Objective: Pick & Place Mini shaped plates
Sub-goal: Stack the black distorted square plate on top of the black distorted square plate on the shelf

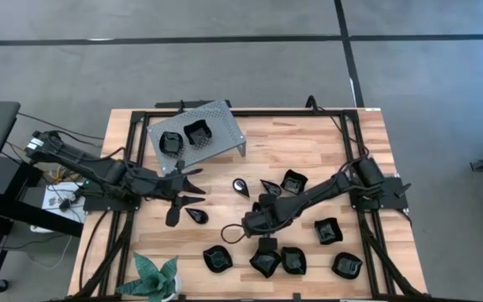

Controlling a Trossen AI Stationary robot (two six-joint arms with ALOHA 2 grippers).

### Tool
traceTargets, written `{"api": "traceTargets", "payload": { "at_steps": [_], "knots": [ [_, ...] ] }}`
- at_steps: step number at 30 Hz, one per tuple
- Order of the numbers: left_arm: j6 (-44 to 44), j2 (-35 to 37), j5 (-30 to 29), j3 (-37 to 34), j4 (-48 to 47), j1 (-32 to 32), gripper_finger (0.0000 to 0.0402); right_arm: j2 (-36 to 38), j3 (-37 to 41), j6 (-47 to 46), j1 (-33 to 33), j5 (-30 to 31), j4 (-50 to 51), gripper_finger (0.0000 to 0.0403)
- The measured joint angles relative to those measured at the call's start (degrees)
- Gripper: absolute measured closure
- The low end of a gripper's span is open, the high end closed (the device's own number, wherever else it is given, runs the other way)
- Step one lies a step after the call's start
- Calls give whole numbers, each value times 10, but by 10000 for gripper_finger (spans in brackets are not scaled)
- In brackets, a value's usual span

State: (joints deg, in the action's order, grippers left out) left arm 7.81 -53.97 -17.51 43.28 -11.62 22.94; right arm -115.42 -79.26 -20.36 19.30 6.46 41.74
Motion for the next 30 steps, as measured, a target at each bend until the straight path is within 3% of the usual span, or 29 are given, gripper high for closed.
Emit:
{"api": "traceTargets", "payload": {
  "at_steps": [3,10,17,22,30],
  "knots": [
    [-10,-6,5,0,0,0,314,13,-5,5,-1,-5,7,389],
    [-147,-58,123,0,5,2,314,60,-45,140,17,-6,-6,396],
    [-255,-169,123,0,72,-9,302,74,-51,227,4,18,-99,398],
    [-271,-233,116,0,123,-30,263,64,-51,232,-16,13,-109,400],
    [-273,-274,130,0,131,-72,214,64,-51,293,-19,10,-120,400]
  ]
}}
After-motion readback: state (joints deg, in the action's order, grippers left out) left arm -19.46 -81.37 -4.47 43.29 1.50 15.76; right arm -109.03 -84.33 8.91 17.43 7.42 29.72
